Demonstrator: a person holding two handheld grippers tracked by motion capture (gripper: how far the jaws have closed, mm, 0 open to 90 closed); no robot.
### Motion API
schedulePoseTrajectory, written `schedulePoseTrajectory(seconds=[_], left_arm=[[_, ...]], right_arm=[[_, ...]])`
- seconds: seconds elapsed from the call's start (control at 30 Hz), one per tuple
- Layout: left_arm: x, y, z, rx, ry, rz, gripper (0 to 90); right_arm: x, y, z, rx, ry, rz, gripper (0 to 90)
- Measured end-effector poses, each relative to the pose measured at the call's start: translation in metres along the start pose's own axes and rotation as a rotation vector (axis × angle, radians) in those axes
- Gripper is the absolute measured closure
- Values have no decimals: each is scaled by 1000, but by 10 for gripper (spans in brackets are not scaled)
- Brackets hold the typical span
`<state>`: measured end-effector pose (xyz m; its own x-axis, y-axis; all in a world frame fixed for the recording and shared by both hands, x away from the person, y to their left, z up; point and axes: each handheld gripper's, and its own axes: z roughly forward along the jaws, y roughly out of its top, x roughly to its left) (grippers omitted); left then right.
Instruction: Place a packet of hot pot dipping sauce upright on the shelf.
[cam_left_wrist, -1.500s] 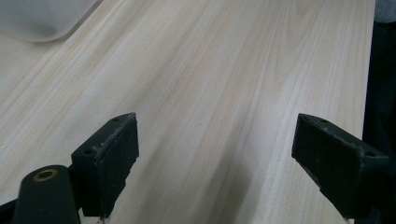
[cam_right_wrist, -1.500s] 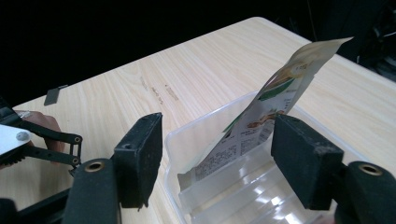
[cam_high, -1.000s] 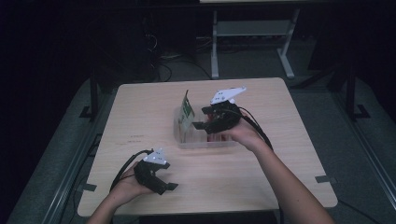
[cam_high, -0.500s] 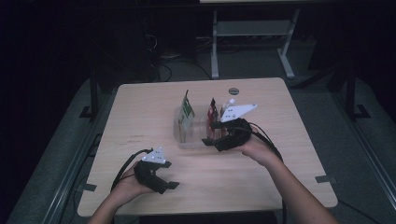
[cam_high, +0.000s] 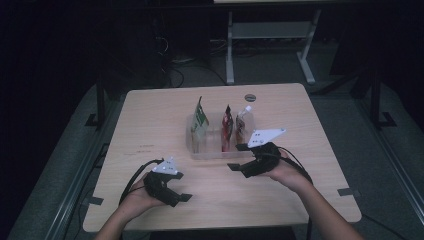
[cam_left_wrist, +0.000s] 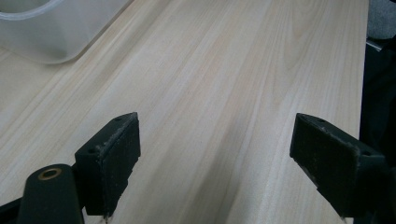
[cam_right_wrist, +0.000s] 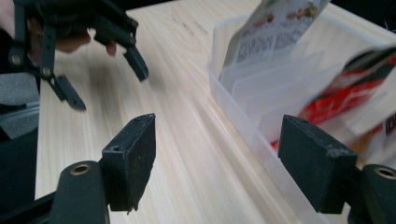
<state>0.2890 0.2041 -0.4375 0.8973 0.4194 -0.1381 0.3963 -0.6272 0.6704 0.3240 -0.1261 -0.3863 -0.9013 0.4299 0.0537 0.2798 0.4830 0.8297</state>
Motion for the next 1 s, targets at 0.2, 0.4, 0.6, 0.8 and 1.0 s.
schedulePoseTrajectory(seconds=[0.2,0.4,0.6,0.8,1.0], left_arm=[[0,-1,0,-4,3,-4,158],[-1,-1,-1,-8,9,-6,159],[-3,-2,-5,-16,18,-41,160],[-4,-12,-12,-19,43,-64,160],[-8,-22,-19,-1,69,-47,160]], right_arm=[[2,-18,-7,23,-20,15,257],[2,-34,-16,35,-44,44,244],[2,-55,-26,49,-95,59,228],[2,-78,-37,79,-134,85,219],[1,-95,-47,108,-162,98,211]])
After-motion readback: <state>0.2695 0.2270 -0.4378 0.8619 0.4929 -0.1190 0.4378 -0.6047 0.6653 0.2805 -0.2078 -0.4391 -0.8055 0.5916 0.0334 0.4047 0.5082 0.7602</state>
